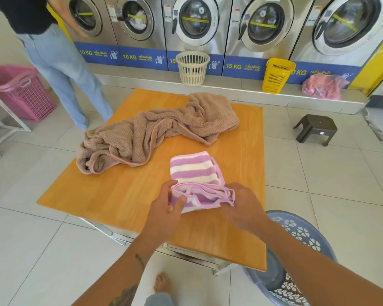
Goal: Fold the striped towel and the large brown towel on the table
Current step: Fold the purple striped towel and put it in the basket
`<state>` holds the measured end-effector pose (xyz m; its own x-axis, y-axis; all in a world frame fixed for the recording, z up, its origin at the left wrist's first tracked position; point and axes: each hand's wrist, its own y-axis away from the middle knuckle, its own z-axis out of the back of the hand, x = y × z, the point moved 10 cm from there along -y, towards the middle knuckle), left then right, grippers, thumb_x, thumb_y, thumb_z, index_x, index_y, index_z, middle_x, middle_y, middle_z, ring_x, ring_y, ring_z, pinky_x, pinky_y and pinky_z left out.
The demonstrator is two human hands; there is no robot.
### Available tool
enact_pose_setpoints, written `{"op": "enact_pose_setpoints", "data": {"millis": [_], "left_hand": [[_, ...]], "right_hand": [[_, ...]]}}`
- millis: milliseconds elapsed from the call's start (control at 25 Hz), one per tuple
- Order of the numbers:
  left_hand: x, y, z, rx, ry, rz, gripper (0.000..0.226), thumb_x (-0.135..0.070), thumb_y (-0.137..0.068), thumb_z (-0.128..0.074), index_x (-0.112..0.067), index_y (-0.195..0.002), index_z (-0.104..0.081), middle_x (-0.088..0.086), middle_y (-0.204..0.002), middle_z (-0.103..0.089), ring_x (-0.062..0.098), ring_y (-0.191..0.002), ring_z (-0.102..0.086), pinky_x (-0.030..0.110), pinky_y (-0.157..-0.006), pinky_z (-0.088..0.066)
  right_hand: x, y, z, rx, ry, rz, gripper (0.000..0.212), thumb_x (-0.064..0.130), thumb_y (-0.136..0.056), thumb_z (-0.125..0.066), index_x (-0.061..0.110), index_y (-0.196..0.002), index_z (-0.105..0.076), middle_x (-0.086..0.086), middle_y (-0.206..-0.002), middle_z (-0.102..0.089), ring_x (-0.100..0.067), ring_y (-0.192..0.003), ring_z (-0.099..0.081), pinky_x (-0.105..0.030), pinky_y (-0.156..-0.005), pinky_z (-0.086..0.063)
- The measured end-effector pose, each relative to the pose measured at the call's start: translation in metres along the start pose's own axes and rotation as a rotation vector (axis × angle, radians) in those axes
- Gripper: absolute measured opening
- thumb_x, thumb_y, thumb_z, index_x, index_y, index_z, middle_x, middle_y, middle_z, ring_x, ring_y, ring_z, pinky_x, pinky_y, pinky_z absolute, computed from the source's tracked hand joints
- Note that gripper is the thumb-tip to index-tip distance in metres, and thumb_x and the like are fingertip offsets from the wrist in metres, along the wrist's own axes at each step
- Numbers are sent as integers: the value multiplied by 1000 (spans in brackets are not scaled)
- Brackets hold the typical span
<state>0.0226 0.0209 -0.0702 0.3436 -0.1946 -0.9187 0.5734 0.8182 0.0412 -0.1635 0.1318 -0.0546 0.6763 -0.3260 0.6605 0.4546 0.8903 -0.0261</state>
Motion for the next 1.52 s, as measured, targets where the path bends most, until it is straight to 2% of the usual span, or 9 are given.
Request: {"op": "enact_pose_setpoints", "data": {"millis": [80, 240, 520, 640, 800, 920, 1200, 1360, 1520], "left_hand": [[-7, -17, 12, -106, 9, -6, 32, -26, -98, -56, -37, -127, -47, 2, -84, -66, 19, -74, -59, 36, -69, -51], [5, -80, 26, -173, 162, 76, 39, -39, -99, -49, -30, -136, -40, 1, -79, -60, 17, -70, -57, 37, -66, -45], [30, -161, -1, 10, -225, -65, 55, -18, -97, -51, -28, -149, -35, -1, -139, -52, 22, -123, -49, 33, -101, -40], [43, -176, -15, 1, -475, -91, 50, -22, -97, -49, -27, -146, -42, 5, -130, -52, 29, -111, -49, 39, -93, -41], [51, -184, -25, -6, -681, -156, 48, -32, -93, -40, -23, -138, -53, 9, -117, -57, 32, -95, -50, 43, -80, -46], [45, -185, -30, 43, -746, -209, 54, -36, -91, -32, -21, -139, -53, 9, -113, -58, 32, -93, -52, 44, -77, -48], [38, -159, -26, 215, -451, 73, 67, -33, -98, -41, -41, -155, -6, 4, -127, -45, 23, -105, -48, 39, -93, -44], [24, -152, -53, 304, -111, 118, 70, -18, -97, -47, -50, -151, -16, -1, -125, -44, 4, -94, -53, 29, -86, -46], [-8, -149, -88, 358, -66, 13, 68, -15, -98, -48, -49, -151, -22, -5, -119, -43, -18, -96, -45, 8, -78, -39]], "right_hand": [[5, -23, 3, 34, -180, -105, 5, 20, -87, -61, 22, -87, -66, 4, -75, -64, -9, -62, -52, -29, -59, -42], [6, -72, 10, -85, -240, -232, 7, 25, -90, -62, 19, -95, -62, 3, -86, -66, -14, -79, -59, -23, -63, -42], [-34, -133, -26, -60, -65, -502, 24, 33, -92, -57, 19, -112, -54, -6, -100, -64, -31, -95, -60, -43, -80, -50], [-39, -135, -31, -108, 121, -542, 62, 32, -94, -51, 26, -149, -24, -10, -130, -48, -35, -118, -48, -48, -94, -44], [-37, -110, -73, 115, 428, -502, 69, 47, -93, -29, 32, -155, -3, -7, -149, -25, -32, -127, -34, -48, -99, -35], [-41, -101, -73, 126, 594, -573, 70, 54, -93, -20, 33, -156, 0, -9, -154, -16, -34, -126, -33, -48, -100, -32], [-39, -87, -56, 74, -40, -649, 76, 35, -93, -49, 40, -154, -4, -7, -128, -42, -30, -108, -48, -38, -90, -41], [-37, -83, -48, -61, -358, -662, 77, 12, -83, -55, 37, -150, -24, 6, -122, -58, -18, -106, -57, -35, -88, -47], [-48, -60, -15, -212, -454, -576, 75, 7, -81, -54, 50, -140, -34, 22, -124, -57, 3, -108, -58, -23, -87, -49]]}}
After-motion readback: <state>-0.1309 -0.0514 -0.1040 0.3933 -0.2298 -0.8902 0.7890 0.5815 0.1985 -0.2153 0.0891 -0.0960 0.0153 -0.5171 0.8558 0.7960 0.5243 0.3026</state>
